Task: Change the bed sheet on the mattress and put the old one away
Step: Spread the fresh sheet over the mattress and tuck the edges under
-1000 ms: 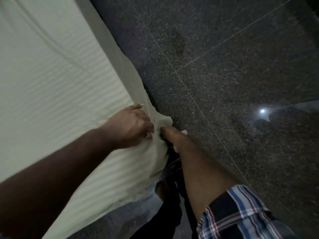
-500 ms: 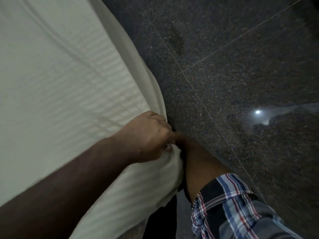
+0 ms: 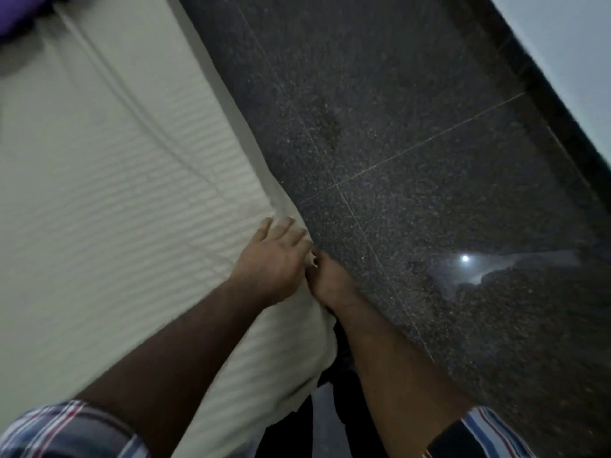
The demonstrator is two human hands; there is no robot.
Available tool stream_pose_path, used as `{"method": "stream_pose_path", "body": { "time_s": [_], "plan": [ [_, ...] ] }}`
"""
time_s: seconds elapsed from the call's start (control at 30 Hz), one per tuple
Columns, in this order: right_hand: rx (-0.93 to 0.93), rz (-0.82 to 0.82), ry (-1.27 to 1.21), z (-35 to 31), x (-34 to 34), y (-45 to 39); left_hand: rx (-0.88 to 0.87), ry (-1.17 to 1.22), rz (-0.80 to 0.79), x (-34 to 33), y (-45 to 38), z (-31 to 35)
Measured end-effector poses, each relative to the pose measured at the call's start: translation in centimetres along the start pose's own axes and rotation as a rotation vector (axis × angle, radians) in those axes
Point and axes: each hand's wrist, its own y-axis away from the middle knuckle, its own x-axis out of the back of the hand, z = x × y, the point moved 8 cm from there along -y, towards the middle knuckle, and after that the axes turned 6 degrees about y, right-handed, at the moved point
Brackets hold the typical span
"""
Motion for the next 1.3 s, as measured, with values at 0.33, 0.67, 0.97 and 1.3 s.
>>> {"method": "stream_pose_path", "body": {
  "time_s": [0.33,0.67,0.97,1.3],
  "plan": [
    [0.381,0.180,0.425,-8.0,7.2,-1.9,0.598,0.180,0.205,2.3,-2.1,-5.8],
    [0.643,0.124,0.623,-16.6,19.2,-8.8,0.946,0.227,0.300,9.4,-11.3,-9.4],
    [0.644,0.098,0.632,-28.9,27.0,-16.7,0.987,0.272,0.382,17.9,-19.0,-18.7],
    [0.679,0.121,0.626,-53.6,31.6,-31.3,0.932,0.168,0.467,30.8,-30.2,-40.9]
  ]
}}
